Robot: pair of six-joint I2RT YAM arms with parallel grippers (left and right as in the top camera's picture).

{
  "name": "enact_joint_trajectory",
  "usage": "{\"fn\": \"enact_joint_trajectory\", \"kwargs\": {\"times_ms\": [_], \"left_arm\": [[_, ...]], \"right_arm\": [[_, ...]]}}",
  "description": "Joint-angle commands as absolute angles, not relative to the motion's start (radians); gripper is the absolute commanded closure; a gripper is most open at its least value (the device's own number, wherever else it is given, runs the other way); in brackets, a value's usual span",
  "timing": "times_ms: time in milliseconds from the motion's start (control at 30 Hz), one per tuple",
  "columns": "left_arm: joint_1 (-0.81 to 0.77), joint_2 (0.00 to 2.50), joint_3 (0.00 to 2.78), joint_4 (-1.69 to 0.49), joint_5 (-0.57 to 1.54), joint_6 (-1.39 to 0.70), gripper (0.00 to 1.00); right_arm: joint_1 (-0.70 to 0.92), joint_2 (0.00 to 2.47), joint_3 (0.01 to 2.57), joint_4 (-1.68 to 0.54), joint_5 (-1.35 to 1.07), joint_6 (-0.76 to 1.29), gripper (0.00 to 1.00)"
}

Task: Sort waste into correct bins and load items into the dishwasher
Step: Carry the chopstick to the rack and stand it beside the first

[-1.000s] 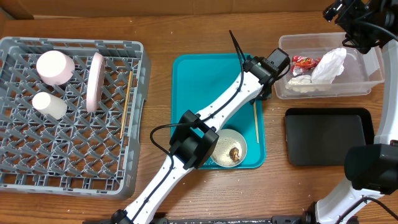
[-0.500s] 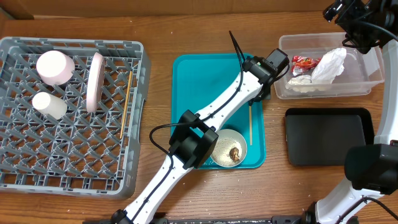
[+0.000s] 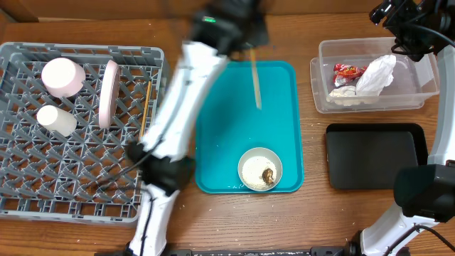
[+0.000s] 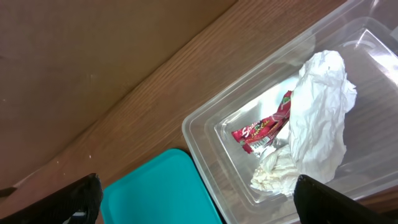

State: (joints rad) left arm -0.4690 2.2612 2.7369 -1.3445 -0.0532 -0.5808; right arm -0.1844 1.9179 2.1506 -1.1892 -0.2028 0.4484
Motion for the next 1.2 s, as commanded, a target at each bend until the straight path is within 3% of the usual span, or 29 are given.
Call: {"fn": "enact_joint_trajectory", "kwargs": {"times_ms": [0,167,367,833,1167], "left_arm": [[-0.376,2.186,2.746,-1.446,-0.042,-0.251,0.96],[-0.245,2.182,2.733,-1.662,-0.146,0.021,0.96],[-0.131,2.184,2.629,-1.679,-0.146,0.068,0.96],[-0.06,2.185,2.175,-1.439,-0.192,0.085,0.96],[-0.028,2.184,2.088,-1.381,-0.194,0.043,0.96]], "right_arm": [[-0.186,1.899,2.161,-1.183,-0.204,0.453,0.0],[-0.186,1.899,2.161,-1.183,-0.204,0.453,0.0],[-0.186,1.899,2.161,-1.183,-0.204,0.453,0.0],[-0.186,1.899,2.161,-1.183,-0.204,0.453,0.0],[-0.186,1.899,2.161,-1.183,-0.204,0.453,0.0]]}}
